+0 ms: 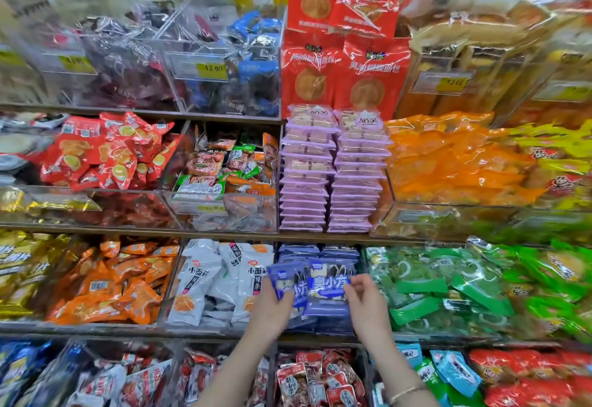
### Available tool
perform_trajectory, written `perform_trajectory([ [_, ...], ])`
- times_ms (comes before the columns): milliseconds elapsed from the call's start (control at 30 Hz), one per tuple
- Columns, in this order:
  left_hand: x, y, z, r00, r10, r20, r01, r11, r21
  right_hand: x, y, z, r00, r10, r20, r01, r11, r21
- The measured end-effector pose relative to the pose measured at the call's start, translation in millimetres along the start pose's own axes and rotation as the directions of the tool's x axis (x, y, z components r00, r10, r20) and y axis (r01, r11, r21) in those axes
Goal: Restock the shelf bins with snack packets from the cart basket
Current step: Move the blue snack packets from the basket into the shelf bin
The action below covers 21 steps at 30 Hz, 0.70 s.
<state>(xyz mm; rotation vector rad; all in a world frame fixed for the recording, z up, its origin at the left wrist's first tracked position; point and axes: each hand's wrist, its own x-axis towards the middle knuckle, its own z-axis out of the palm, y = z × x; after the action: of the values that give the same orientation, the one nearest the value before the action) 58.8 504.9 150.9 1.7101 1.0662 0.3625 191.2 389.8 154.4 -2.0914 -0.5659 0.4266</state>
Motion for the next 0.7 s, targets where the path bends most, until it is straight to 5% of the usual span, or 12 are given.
perform_trajectory([
  [167,32,17,10,0.990,0.106,0.090,-0.127,0.952,0.278,31,-10,3,0.988,-0.149,-0.041,0.112,0.871,-0.479],
  [300,44,19,21,0.980,0.191,0.059,-0.198,0.877,0.439,39,-5,10,0.995,-0.096,0.038,0.101,0.822,-0.560],
  [433,44,4,24,0.885,0.444,0.142,-0.387,0.530,0.755,32,20,12,0.910,-0.280,0.307,0.415,0.641,-0.646],
  [567,44,-18,28,0.900,0.325,0.290,-0.415,0.438,0.797,26,36,22,0.876,-0.225,0.427,0.478,0.522,-0.706],
  [700,48,-26,37,0.914,0.241,0.326,-0.374,0.192,0.907,30,44,28,0.889,-0.263,0.374,0.456,0.443,-0.772],
])
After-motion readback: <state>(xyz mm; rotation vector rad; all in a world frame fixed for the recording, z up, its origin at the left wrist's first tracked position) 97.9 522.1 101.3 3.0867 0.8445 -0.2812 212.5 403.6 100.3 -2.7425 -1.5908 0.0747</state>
